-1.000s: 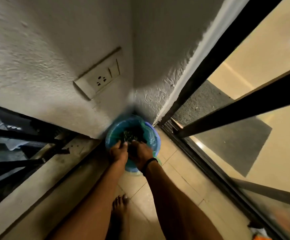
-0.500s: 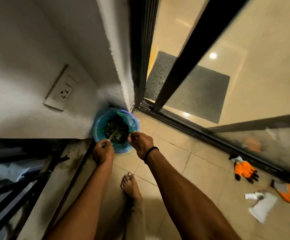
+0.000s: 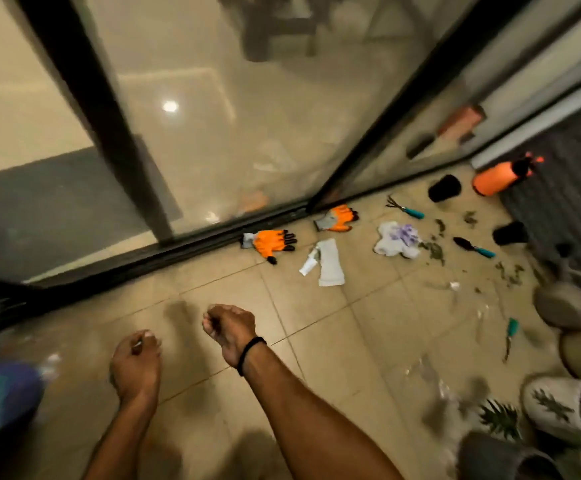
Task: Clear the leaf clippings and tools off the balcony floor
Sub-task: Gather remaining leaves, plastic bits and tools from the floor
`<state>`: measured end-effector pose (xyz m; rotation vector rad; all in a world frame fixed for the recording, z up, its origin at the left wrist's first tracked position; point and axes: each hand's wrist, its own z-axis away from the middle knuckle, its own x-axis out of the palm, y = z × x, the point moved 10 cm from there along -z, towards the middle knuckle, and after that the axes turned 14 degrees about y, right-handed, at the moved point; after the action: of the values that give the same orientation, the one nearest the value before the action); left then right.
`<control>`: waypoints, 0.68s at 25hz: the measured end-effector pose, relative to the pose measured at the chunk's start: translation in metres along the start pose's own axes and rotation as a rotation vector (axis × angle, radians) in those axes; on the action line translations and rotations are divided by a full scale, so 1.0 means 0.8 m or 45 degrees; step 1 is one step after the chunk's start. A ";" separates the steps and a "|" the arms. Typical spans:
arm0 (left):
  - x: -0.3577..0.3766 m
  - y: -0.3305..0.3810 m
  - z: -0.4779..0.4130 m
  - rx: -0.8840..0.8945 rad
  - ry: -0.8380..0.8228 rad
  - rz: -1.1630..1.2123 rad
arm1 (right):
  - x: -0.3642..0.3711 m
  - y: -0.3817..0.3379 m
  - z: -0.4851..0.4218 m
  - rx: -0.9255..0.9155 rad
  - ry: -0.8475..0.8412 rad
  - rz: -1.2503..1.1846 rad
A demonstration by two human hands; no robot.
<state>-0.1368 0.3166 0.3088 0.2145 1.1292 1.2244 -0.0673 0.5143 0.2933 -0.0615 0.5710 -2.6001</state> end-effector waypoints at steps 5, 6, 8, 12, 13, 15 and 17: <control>0.194 0.074 0.220 0.214 -0.355 -0.108 | -0.271 -0.156 -0.026 -0.067 0.209 -0.393; 0.232 0.085 0.258 0.258 -0.408 -0.149 | -0.323 -0.183 -0.030 -0.082 0.250 -0.461; 0.303 0.108 0.326 0.365 -0.496 -0.215 | -0.419 -0.222 -0.044 -0.104 0.336 -0.560; 0.443 0.142 0.447 0.601 -0.680 -0.323 | -0.583 -0.269 -0.092 -0.118 0.534 -0.684; 0.476 0.144 0.472 0.652 -0.729 -0.368 | -0.617 -0.274 -0.106 -0.100 0.577 -0.738; 0.543 0.138 0.511 0.694 -0.800 -0.446 | -0.679 -0.284 -0.133 -0.059 0.661 -0.802; 0.599 0.132 0.546 0.705 -0.865 -0.552 | -0.735 -0.291 -0.148 -0.020 0.750 -0.849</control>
<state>0.0903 0.9330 0.3190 0.7067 0.8204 0.3717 0.3347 1.0158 0.3129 0.6312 0.8904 -3.2678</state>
